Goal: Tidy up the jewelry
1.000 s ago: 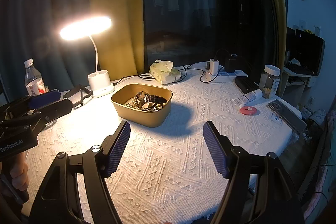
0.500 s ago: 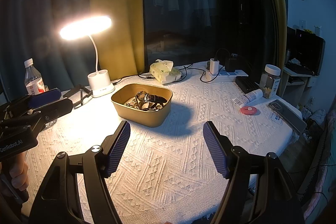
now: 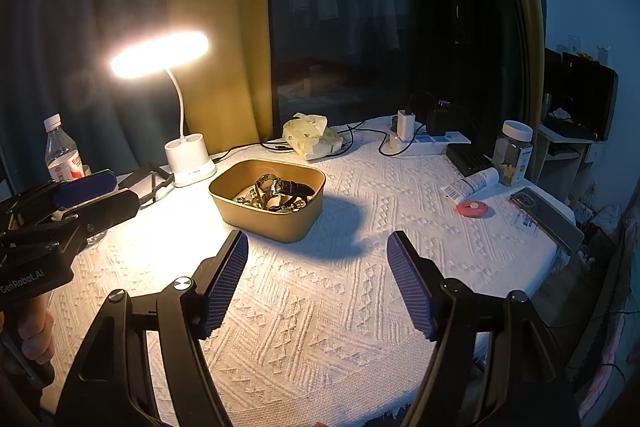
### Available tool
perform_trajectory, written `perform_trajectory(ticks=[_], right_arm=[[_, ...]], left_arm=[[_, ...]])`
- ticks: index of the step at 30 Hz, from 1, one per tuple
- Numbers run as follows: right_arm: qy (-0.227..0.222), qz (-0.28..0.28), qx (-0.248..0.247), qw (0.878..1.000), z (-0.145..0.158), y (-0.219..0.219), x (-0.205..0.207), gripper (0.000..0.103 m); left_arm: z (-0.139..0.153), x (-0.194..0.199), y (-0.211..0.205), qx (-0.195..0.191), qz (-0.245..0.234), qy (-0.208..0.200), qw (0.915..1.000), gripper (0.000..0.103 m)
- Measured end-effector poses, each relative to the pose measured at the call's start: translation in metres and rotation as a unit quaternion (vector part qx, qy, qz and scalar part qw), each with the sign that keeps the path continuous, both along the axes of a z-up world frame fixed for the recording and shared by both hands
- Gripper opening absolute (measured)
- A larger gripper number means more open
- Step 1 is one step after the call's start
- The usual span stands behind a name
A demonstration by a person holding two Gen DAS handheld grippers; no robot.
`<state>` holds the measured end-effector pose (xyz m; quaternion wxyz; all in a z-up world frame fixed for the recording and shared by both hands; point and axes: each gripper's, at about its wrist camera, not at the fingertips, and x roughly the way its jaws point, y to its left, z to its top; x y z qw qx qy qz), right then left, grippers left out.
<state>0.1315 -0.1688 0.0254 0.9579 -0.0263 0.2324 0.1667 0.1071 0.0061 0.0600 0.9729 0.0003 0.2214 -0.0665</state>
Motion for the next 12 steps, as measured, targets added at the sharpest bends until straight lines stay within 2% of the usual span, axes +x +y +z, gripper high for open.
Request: perform_trajectory(ticks=[12], right_arm=[[0.011,0.0,0.001,1.0,-0.0076,0.0027,0.0085,0.072]], left_arm=[[-0.0032,0.0051,-0.0016,0.015,0.007,0.001,0.9999,0.059]])
